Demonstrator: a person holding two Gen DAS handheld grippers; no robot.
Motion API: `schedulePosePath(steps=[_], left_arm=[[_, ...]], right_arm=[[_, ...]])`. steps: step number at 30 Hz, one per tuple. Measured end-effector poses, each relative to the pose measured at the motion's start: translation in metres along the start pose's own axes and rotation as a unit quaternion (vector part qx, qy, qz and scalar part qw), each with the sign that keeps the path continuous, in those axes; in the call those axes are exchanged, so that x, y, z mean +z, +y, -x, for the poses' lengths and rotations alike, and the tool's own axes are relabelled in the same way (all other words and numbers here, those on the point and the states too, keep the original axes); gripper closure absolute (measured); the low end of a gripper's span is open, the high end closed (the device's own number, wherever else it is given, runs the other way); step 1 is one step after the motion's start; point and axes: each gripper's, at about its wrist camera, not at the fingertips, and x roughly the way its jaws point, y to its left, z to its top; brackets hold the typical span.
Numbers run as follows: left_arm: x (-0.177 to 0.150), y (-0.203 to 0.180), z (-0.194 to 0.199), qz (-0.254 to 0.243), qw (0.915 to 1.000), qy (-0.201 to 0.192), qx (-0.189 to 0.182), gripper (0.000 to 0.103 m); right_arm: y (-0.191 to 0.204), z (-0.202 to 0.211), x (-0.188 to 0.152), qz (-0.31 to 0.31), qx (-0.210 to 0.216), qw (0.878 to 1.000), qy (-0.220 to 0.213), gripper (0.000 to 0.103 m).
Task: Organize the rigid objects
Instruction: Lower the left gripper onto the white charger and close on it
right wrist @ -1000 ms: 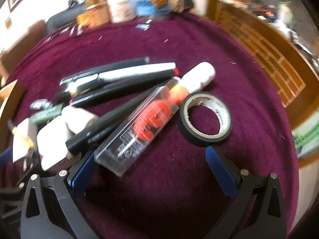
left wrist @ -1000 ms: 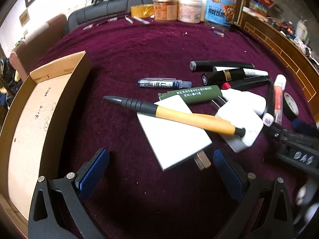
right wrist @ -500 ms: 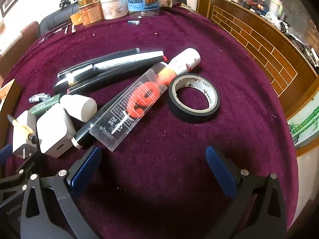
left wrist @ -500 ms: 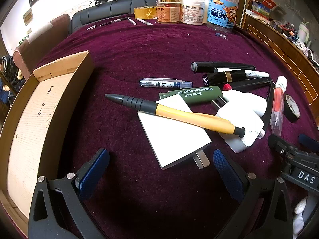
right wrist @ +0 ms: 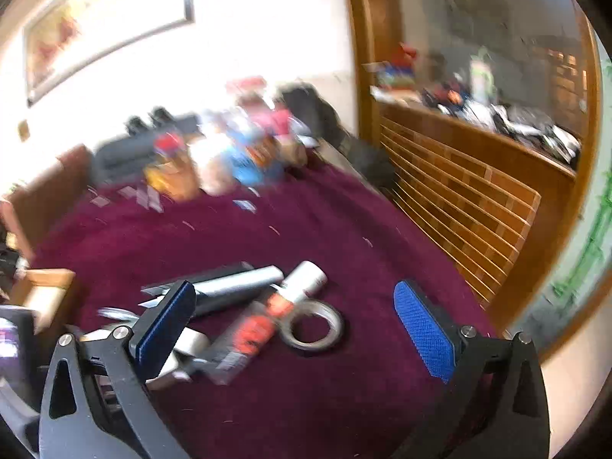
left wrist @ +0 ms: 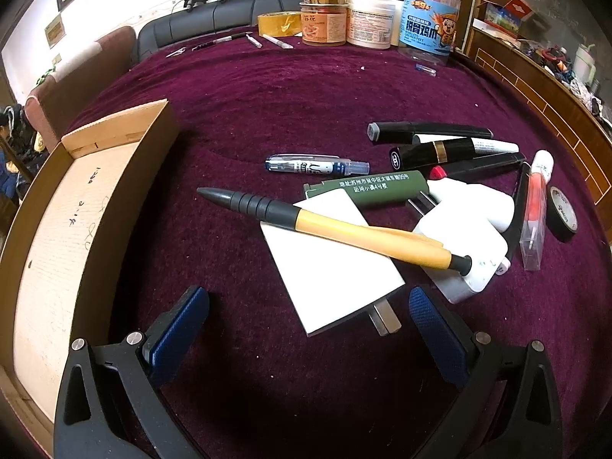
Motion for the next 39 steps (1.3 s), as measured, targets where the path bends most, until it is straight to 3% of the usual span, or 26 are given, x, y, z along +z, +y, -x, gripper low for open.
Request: schedulePosePath(steps=[2, 3, 5, 8, 14, 18, 22, 28, 31, 32, 35, 37, 39], left_arm=[[-0.002, 0.001, 0.003, -0.006, 0.9999, 0.008, -0.006, 0.002], [-0.003, 0.003, 0.007, -0.005, 0.9998, 0.013, -0.014, 0.009], [-0.008, 0.013, 0.028, -0.002, 0.9987, -0.004, -0.051, 0.011], [-0.015, 0.032, 0.057, -0.001, 0.9981, -0.051, -0.034, 0.010], [-0.021, 0.072, 0.060, 0.082, 0.9954, -0.019, -0.046, 0.010], [-0.014, 0.065, 0.057, 0.073, 0.9963, -0.023, -0.040, 0.010], [-0.001, 0.058, 0.050, 0.103, 0.9905, 0.008, -0.091, 0.010], [0.026, 0.020, 0.022, 0.107, 0.9920, 0.027, -0.063, 0.010], [0.029, 0.010, 0.009, 0.073, 0.9956, 0.034, -0.048, 0.010], [0.025, 0.010, 0.009, 0.061, 0.9964, 0.041, -0.043, 0.015], [0.011, 0.020, 0.012, 0.034, 0.9970, 0.051, -0.047, 0.043], [0.001, 0.029, 0.021, 0.019, 0.9981, 0.050, -0.031, 0.048], [-0.006, 0.037, 0.029, 0.020, 0.9976, 0.047, -0.047, 0.048]], right_arm=[[-0.004, -0.020, -0.007, -0.007, -0.056, 0.998, -0.011, 0.000], [-0.008, -0.029, -0.011, -0.016, -0.063, 0.998, -0.005, 0.000], [-0.018, -0.035, -0.019, -0.036, -0.058, 0.998, 0.003, 0.000], [-0.028, -0.040, -0.019, -0.062, -0.041, 0.997, 0.010, 0.000], [-0.016, -0.039, -0.022, -0.028, -0.019, 0.999, 0.011, 0.000], [-0.015, -0.042, -0.022, -0.023, -0.011, 1.000, 0.015, 0.000], [-0.022, -0.045, -0.023, -0.043, 0.004, 0.999, 0.026, 0.000], [-0.027, -0.050, -0.025, -0.061, 0.015, 0.997, 0.037, 0.000], [-0.027, -0.050, -0.025, -0.060, 0.017, 0.997, 0.037, 0.000], [-0.027, -0.050, -0.025, -0.060, 0.017, 0.997, 0.037, 0.000], [-0.026, -0.051, -0.024, -0.062, 0.020, 0.997, 0.040, 0.000], [-0.027, -0.052, -0.024, -0.064, 0.023, 0.997, 0.043, 0.000], [-0.028, -0.053, -0.024, -0.067, 0.025, 0.996, 0.045, 0.000]])
